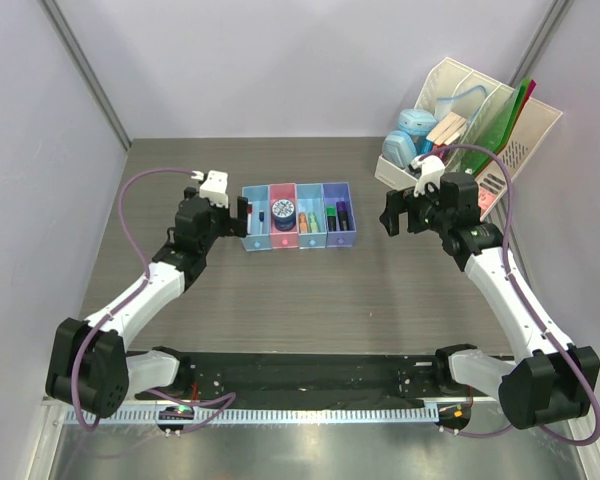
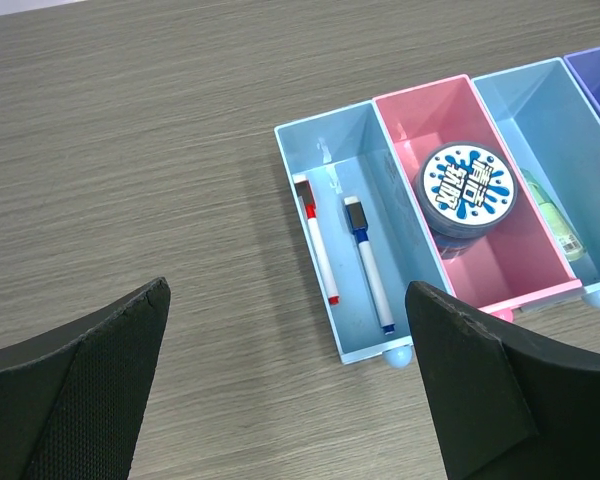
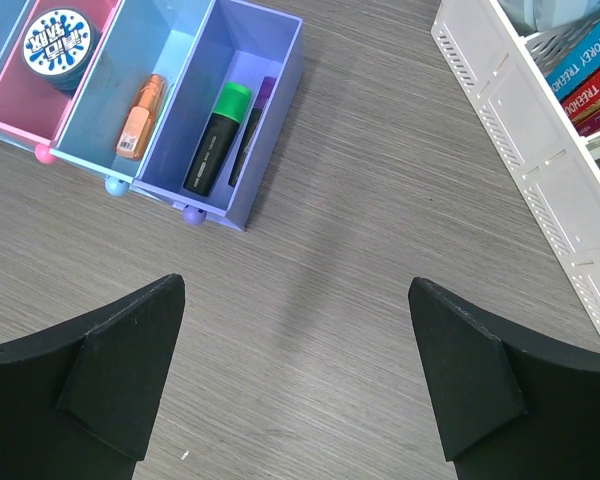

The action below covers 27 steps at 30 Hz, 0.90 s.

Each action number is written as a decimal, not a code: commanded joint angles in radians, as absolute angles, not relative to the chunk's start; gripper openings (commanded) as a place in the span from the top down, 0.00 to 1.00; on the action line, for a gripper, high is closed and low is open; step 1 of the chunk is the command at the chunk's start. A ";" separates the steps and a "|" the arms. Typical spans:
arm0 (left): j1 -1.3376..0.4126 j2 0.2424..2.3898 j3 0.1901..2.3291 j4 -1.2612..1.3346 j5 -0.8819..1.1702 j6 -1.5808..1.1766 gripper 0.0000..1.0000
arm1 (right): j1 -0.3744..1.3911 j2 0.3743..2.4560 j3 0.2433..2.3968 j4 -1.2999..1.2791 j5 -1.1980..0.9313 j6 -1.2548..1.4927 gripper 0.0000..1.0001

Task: Sort the stationery into containers
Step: Reset both arms

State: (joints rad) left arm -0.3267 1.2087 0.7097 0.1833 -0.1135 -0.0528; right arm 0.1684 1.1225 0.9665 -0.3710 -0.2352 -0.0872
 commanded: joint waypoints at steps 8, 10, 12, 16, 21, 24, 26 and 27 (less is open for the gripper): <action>-0.322 1.203 0.687 0.261 -0.104 -0.060 0.00 | 0.173 1.089 0.965 -0.313 -0.209 -0.061 0.00; -0.322 1.203 0.686 0.261 -0.104 -0.060 0.00 | 0.173 1.088 0.966 -0.311 -0.210 -0.061 0.00; -0.322 1.206 0.686 0.261 -0.101 -0.060 0.00 | 0.173 1.085 0.963 -0.313 -0.210 -0.061 0.00; -0.322 1.207 0.686 0.261 -0.098 -0.058 0.00 | 0.172 1.085 0.965 -0.311 -0.212 -0.061 0.00; -0.322 1.200 0.675 0.272 -0.097 -0.052 0.00 | 0.175 1.089 0.963 -0.311 -0.219 -0.061 0.00; -0.322 1.200 0.673 0.272 -0.092 -0.052 0.00 | 0.173 1.089 0.963 -0.311 -0.219 -0.061 0.00; -0.322 1.200 0.673 0.272 -0.091 -0.052 0.00 | 0.173 1.088 0.963 -0.310 -0.219 -0.060 0.00; -0.322 1.200 0.673 0.272 -0.091 -0.051 0.00 | 0.173 1.086 0.963 -0.310 -0.221 -0.058 0.00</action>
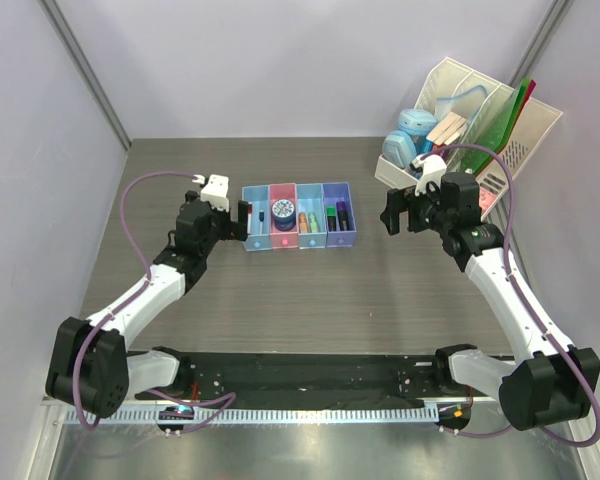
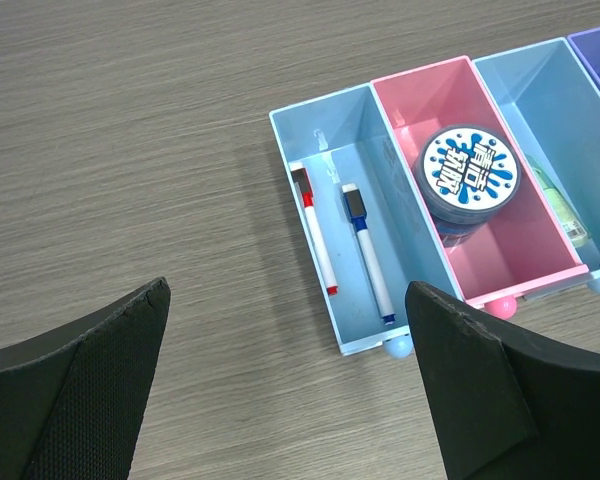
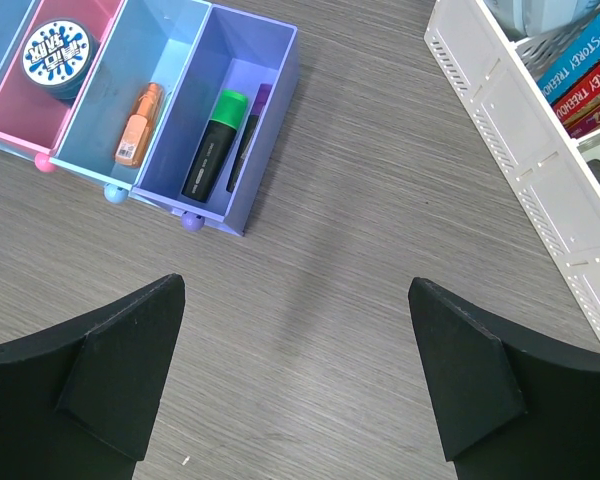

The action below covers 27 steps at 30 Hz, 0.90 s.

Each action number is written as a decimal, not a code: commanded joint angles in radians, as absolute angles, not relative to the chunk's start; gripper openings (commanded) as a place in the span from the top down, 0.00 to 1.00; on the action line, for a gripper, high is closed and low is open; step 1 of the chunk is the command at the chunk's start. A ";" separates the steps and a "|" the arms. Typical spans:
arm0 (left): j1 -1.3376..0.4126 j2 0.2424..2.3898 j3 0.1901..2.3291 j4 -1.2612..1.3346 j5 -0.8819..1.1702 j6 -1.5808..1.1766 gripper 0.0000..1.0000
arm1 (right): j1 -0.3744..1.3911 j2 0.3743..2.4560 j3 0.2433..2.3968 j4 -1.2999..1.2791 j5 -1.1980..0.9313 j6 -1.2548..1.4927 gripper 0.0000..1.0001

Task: Sort the stationery into containers
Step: Reset both arms

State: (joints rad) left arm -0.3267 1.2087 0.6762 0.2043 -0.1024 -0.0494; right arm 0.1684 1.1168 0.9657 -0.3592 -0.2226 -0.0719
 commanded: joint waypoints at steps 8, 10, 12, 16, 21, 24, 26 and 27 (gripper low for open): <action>-0.322 1.197 0.669 0.275 -0.094 -0.048 0.00 | 0.173 1.086 0.963 -0.310 -0.213 -0.049 0.00; -0.322 1.198 0.669 0.275 -0.092 -0.048 0.00 | 0.173 1.086 0.963 -0.308 -0.215 -0.048 0.00; -0.322 1.197 0.667 0.275 -0.091 -0.048 0.00 | 0.173 1.086 0.965 -0.308 -0.216 -0.045 0.00; -0.322 1.197 0.666 0.276 -0.091 -0.045 0.00 | 0.173 1.085 0.962 -0.310 -0.218 -0.043 0.00; -0.322 1.197 0.664 0.278 -0.087 -0.044 0.00 | 0.173 1.086 0.962 -0.308 -0.218 -0.044 0.00; -0.322 1.197 0.663 0.279 -0.089 -0.043 0.00 | 0.173 1.085 0.960 -0.308 -0.219 -0.045 0.00; -0.322 1.195 0.663 0.279 -0.087 -0.043 0.00 | 0.173 1.085 0.960 -0.308 -0.218 -0.045 0.00; -0.322 1.195 0.663 0.279 -0.089 -0.043 0.00 | 0.172 1.085 0.960 -0.307 -0.221 -0.044 0.00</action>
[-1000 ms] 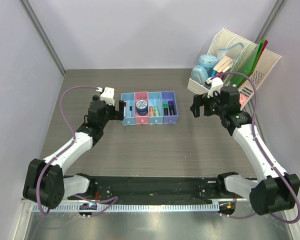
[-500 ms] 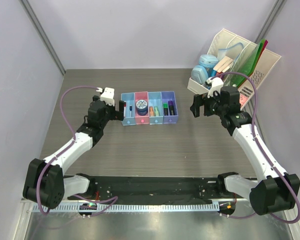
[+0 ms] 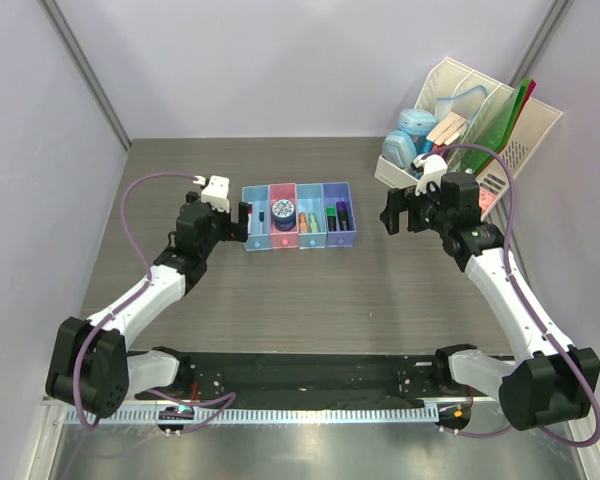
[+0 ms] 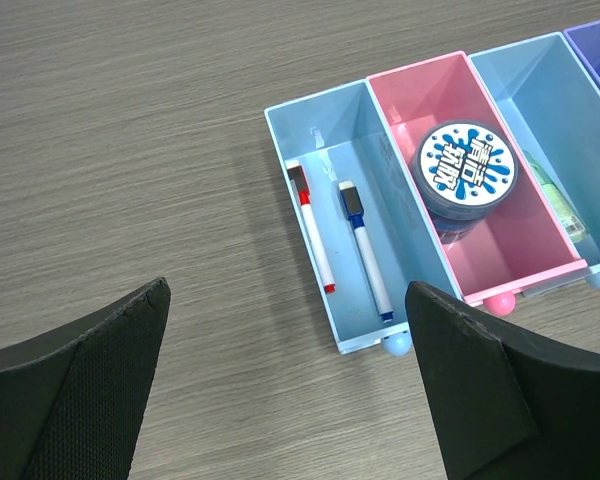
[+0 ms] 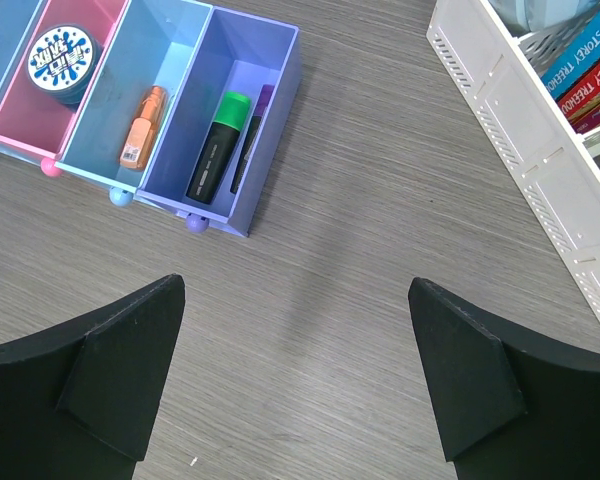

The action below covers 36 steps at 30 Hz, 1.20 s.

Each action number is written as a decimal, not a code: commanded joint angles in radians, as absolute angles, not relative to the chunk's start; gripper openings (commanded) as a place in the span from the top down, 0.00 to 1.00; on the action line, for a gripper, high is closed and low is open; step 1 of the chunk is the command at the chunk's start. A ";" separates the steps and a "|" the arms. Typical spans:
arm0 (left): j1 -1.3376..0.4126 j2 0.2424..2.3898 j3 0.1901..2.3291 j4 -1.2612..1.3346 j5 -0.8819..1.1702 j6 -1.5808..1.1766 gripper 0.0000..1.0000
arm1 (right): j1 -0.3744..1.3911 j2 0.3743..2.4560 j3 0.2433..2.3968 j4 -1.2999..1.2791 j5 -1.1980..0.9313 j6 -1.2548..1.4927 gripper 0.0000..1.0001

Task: Sort the stationery into containers
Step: Reset both arms

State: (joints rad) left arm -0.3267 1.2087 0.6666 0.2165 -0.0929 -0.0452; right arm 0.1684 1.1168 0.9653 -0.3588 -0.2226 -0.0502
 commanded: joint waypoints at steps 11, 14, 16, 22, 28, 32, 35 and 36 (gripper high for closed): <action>-0.322 1.201 0.660 0.285 -0.083 -0.037 0.00 | 0.173 1.083 0.957 -0.305 -0.229 -0.046 0.00; -0.322 1.201 0.660 0.279 -0.080 -0.037 0.00 | 0.172 1.083 0.959 -0.305 -0.225 -0.046 0.00; -0.322 1.198 0.658 0.282 -0.083 -0.035 0.00 | 0.172 1.081 0.956 -0.305 -0.227 -0.048 0.00; -0.322 1.201 0.658 0.281 -0.080 -0.035 0.00 | 0.173 1.075 0.953 -0.305 -0.229 -0.049 0.00; -0.322 1.198 0.657 0.282 -0.080 -0.034 0.00 | 0.173 1.078 0.950 -0.304 -0.232 -0.049 0.00; -0.322 1.200 0.657 0.282 -0.080 -0.034 0.00 | 0.172 1.080 0.951 -0.302 -0.233 -0.049 0.01; -0.322 1.203 0.658 0.282 -0.081 -0.034 0.00 | 0.172 1.080 0.950 -0.302 -0.229 -0.051 0.00; -0.322 1.201 0.657 0.281 -0.081 -0.032 0.00 | 0.172 1.083 0.951 -0.302 -0.229 -0.049 0.00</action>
